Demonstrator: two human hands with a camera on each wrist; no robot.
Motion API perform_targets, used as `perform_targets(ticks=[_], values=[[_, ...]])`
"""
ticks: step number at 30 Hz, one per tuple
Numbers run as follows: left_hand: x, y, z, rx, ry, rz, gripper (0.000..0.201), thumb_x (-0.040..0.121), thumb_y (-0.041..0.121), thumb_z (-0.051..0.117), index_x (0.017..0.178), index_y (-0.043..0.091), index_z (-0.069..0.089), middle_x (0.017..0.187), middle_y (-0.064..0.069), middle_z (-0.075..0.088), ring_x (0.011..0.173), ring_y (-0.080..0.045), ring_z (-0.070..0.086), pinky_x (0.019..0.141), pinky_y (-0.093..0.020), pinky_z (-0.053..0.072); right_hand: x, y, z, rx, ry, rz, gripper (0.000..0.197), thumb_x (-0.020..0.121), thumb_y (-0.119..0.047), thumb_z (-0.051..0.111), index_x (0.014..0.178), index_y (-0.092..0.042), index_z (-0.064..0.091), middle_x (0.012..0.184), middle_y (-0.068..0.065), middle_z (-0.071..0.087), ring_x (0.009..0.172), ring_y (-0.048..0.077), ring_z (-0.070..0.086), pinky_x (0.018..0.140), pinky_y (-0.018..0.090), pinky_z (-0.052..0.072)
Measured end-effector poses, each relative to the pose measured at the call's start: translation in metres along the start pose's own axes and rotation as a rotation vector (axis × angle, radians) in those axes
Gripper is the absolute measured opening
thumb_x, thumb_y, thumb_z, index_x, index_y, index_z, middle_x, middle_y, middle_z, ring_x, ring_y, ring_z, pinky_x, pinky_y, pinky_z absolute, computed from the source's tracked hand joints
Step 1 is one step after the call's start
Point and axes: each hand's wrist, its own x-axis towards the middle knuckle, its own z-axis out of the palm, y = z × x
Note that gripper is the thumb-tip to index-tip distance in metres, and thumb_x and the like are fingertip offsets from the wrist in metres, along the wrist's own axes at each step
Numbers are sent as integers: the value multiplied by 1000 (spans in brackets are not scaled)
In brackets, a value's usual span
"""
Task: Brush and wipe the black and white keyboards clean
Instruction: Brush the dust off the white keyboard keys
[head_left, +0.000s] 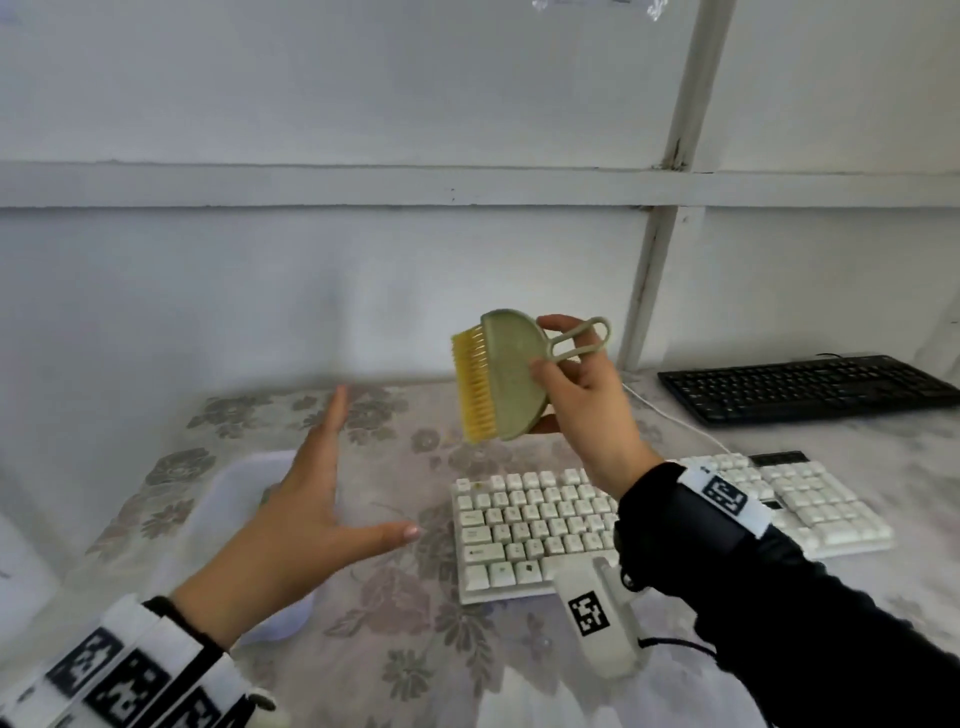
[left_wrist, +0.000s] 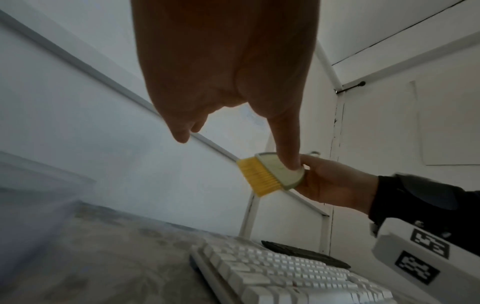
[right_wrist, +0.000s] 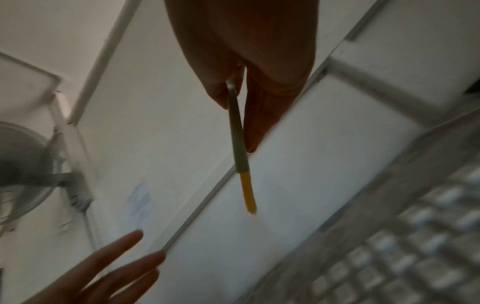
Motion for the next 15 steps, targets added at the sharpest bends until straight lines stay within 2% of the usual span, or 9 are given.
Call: perform_targets(ticks=[3, 6, 10, 12, 13, 15], values=[[11, 18, 29, 4, -73, -46, 126, 34, 85, 63, 124, 63, -23, 152, 27, -9, 142, -7, 9, 116, -36, 21, 2, -2, -66, 43, 132, 66, 24, 96, -2, 46, 110, -21, 47, 90, 1, 63, 80, 18, 63, 54, 39, 58], [24, 27, 56, 44, -136, -111, 130, 46, 73, 67, 136, 49, -23, 154, 22, -10, 143, -11, 8, 116, -34, 19, 3, 4, -132, 80, 222, 134, 18, 95, -1, 50, 103, -17, 47, 96, 6, 63, 84, 24, 64, 55, 41, 58], [38, 25, 79, 103, -199, -171, 154, 23, 89, 62, 143, 36, -19, 156, 13, -4, 143, -11, 7, 115, -31, 17, 5, 14, -197, 76, 290, 201, 16, 91, -1, 55, 93, -16, 51, 95, 10, 66, 81, 26, 66, 53, 35, 56], [41, 27, 89, 105, -224, -226, 160, 20, 86, 65, 145, 30, -17, 157, 8, -3, 143, -11, 8, 114, -28, 16, 6, 17, -224, 54, 327, 232, 19, 90, -1, 57, 87, -18, 49, 88, 8, 65, 76, 23, 65, 48, 31, 55], [43, 28, 94, 109, -234, -262, 158, 26, 80, 71, 146, 27, -16, 157, 7, -1, 143, -11, 10, 113, -26, 17, 8, 19, -236, 52, 348, 250, 21, 90, -2, 58, 84, -19, 48, 85, 7, 63, 75, 22, 63, 47, 30, 55], [45, 29, 104, 111, -257, -349, 142, 48, 57, 82, 147, 23, -14, 157, 6, 6, 141, -12, 19, 107, -21, 22, 11, 23, -261, 64, 404, 287, 20, 90, -4, 58, 81, -19, 47, 82, 6, 59, 74, 22, 60, 46, 29, 55]])
